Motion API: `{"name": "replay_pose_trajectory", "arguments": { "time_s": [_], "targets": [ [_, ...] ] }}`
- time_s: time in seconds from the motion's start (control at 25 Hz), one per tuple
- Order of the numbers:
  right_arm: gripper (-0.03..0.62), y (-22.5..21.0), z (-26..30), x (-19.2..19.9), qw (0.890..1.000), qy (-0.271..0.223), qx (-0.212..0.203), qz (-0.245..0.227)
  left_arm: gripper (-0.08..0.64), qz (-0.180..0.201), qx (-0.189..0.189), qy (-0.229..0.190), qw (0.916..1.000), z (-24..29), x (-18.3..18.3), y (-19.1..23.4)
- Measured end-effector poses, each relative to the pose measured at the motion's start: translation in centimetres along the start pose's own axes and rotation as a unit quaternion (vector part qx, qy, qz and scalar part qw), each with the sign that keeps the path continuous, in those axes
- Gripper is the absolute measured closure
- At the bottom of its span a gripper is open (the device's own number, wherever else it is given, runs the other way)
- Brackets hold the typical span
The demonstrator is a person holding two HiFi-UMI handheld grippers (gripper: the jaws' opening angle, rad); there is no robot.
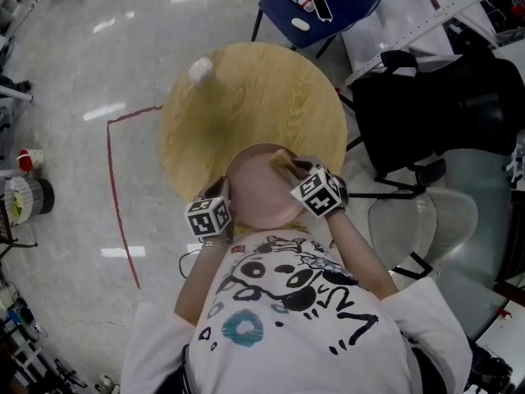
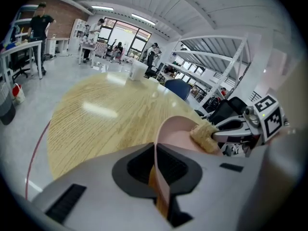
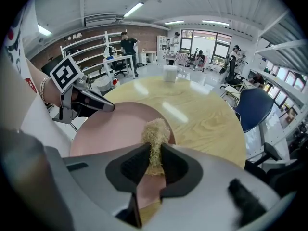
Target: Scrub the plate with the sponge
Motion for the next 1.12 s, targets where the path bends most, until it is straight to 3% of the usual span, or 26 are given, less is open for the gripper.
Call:
{"name": "replay_pose_trajectory", "arguments": {
  "time_s": [0.68, 1.12],
  "targets": [
    [0.515, -0.5, -1.1, 1.4, 1.000, 0.003, 0.008, 0.018, 0.534, -0.051, -0.020, -0.033, 0.9980, 2.2, -2.5, 0.3],
    [0.515, 2.9, -1.3, 2.8, 0.998, 0.020, -0.051, 0.020, 0.534, -0.047, -0.019, -0.032, 0.9982, 2.7, -2.9, 0.3]
  ]
}}
Point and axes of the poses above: the fingertips, and each gripper's own axes: z forward along the fingers, y to its left, x out of its underside, the point moved 7 cm from there along -z, backward along the fingers, and after that the axes turned 6 degrees about z, right-handed, at the moved point
